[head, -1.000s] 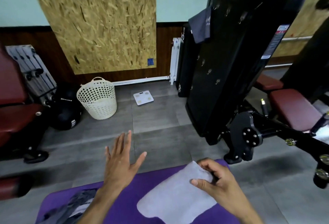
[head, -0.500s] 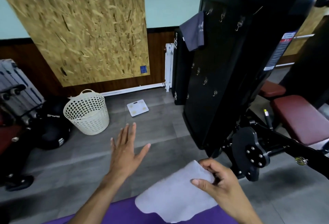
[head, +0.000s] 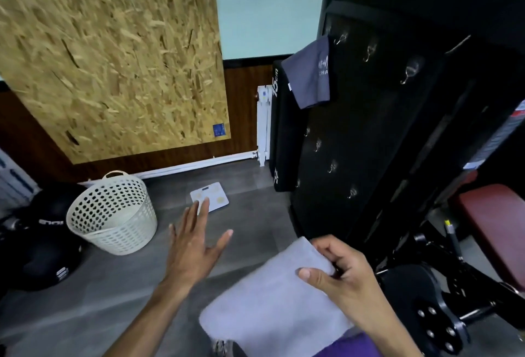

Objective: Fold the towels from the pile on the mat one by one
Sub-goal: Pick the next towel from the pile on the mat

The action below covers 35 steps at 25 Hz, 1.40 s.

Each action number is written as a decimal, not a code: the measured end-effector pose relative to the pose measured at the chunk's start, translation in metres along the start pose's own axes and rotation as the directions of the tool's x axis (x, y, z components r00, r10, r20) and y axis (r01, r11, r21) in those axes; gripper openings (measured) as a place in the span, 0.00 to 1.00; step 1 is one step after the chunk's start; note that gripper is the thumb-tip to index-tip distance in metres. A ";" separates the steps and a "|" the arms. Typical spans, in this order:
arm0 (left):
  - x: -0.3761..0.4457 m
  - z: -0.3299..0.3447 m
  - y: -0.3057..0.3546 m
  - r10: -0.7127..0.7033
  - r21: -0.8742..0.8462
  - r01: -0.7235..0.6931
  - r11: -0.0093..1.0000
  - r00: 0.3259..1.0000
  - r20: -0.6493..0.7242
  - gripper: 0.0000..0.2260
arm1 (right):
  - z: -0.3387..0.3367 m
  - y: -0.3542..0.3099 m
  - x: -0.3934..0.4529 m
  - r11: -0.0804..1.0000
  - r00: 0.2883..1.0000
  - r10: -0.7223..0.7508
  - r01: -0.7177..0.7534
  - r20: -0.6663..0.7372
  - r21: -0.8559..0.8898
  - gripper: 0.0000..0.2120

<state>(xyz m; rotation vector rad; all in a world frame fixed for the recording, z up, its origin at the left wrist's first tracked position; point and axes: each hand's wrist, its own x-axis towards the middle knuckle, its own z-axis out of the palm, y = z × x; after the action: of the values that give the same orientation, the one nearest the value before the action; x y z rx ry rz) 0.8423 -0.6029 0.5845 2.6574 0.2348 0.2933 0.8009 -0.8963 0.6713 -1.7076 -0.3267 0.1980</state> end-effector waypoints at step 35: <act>0.572 0.060 0.211 0.533 -0.434 -0.377 0.818 0.780 0.328 0.15 | -0.181 0.026 0.574 0.998 0.965 -0.056 0.064 -0.256 0.025 0.10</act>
<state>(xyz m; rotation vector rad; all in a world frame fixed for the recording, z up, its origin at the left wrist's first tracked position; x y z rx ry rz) 1.4324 -0.6931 0.7234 2.3037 -0.5818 -0.1176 1.4022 -0.8819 0.7062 -1.6649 -0.1816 -0.0618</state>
